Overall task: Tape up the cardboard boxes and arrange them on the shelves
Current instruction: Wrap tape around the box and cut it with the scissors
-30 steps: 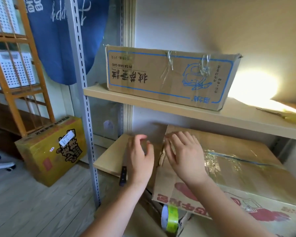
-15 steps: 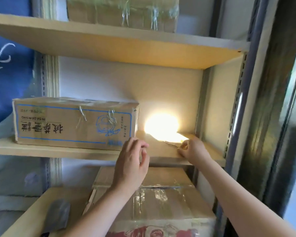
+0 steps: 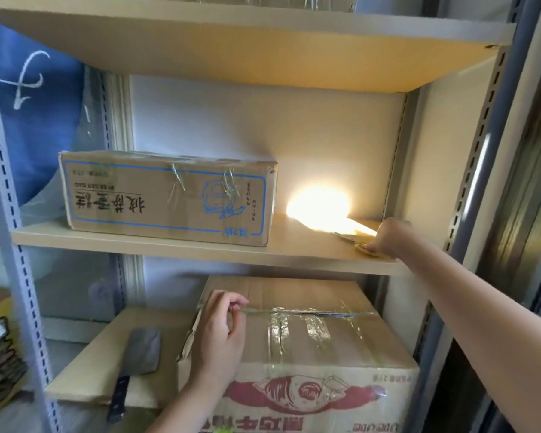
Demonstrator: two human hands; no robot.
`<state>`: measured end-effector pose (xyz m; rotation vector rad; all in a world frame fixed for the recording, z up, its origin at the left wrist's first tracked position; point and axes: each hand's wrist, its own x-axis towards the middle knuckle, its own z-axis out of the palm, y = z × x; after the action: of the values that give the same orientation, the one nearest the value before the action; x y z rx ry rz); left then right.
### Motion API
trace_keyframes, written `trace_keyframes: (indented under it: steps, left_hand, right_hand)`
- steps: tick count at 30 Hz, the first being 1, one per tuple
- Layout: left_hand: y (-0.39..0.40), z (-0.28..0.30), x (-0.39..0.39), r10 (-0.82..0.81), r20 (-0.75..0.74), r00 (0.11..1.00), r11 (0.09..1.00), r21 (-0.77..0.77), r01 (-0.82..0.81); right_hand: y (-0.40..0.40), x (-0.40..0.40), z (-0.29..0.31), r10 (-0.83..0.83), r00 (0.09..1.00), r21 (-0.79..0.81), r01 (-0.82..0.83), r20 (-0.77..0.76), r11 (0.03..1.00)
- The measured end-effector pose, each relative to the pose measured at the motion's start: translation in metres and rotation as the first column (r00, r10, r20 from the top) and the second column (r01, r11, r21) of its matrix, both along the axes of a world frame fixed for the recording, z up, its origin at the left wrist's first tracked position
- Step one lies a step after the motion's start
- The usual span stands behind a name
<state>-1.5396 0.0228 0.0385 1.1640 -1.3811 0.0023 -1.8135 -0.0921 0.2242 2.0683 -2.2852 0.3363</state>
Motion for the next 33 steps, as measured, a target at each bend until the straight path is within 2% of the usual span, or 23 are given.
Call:
trace_keyframes:
  steps: [4,9,11,14,16,18,20,23,25,26,28,30,33]
  left_hand:
    - [0.012,-0.018,0.010,0.043,-0.142,0.989,0.995,0.091,-0.030]
    - [0.038,-0.066,0.027,0.150,-0.196,0.969,0.969,0.226,-0.104]
    - [0.048,-0.084,0.033,0.194,-0.211,0.958,0.954,0.268,-0.134]
    - [0.057,-0.115,0.040,0.242,-0.227,0.943,0.927,0.340,-0.156]
    - [0.056,-0.137,0.047,0.289,-0.259,0.922,0.856,0.501,-0.128]
    - [0.052,-0.157,0.052,0.319,-0.331,0.888,0.713,0.701,0.006]
    - [0.053,-0.175,0.050,0.279,-0.426,0.861,0.580,0.789,0.203]
    - [0.053,-0.201,0.042,0.223,-0.532,0.817,0.493,0.785,0.376]
    - [0.046,-0.215,0.038,0.161,-0.640,0.751,0.522,0.701,0.486]
    - [0.041,-0.221,0.035,0.140,-0.693,0.707,0.550,0.648,0.527]
    - [0.032,-0.234,0.032,0.162,-0.721,0.673,0.613,0.608,0.505]
    - [0.027,-0.244,0.030,0.206,-0.697,0.687,0.658,0.618,0.430]
    - [0.024,-0.254,0.030,0.139,-0.576,0.805,0.675,0.650,0.349]
  right_hand:
    - [-0.006,0.004,-0.008,0.093,0.995,0.023,-0.093,-0.029,0.995]
    - [0.006,0.000,-0.003,0.173,0.979,0.079,-0.182,0.103,0.980]
    - [0.024,0.011,0.001,0.227,0.960,0.016,-0.233,0.162,0.972]
    - [0.081,0.059,-0.007,0.410,0.898,-0.197,-0.378,0.161,0.905]
    - [0.125,0.095,-0.035,0.539,0.831,-0.258,-0.495,0.136,0.829]
    - [0.148,0.125,-0.087,0.649,0.744,-0.163,-0.629,0.156,0.760]
    - [0.152,0.148,-0.152,0.657,0.681,0.026,-0.700,0.325,0.713]
    - [0.143,0.161,-0.239,0.503,0.576,0.179,-0.753,0.644,0.633]
    - [0.129,0.158,-0.277,0.468,0.529,0.146,-0.758,0.708,0.636]
    - [0.122,0.155,-0.291,0.496,0.537,0.118,-0.750,0.682,0.651]
    - [0.107,0.151,-0.312,0.543,0.563,0.077,-0.735,0.623,0.674]
    - [0.096,0.148,-0.325,0.578,0.554,0.045,-0.744,0.599,0.667]
    - [0.082,0.151,-0.331,0.577,0.501,0.005,-0.758,0.645,0.652]
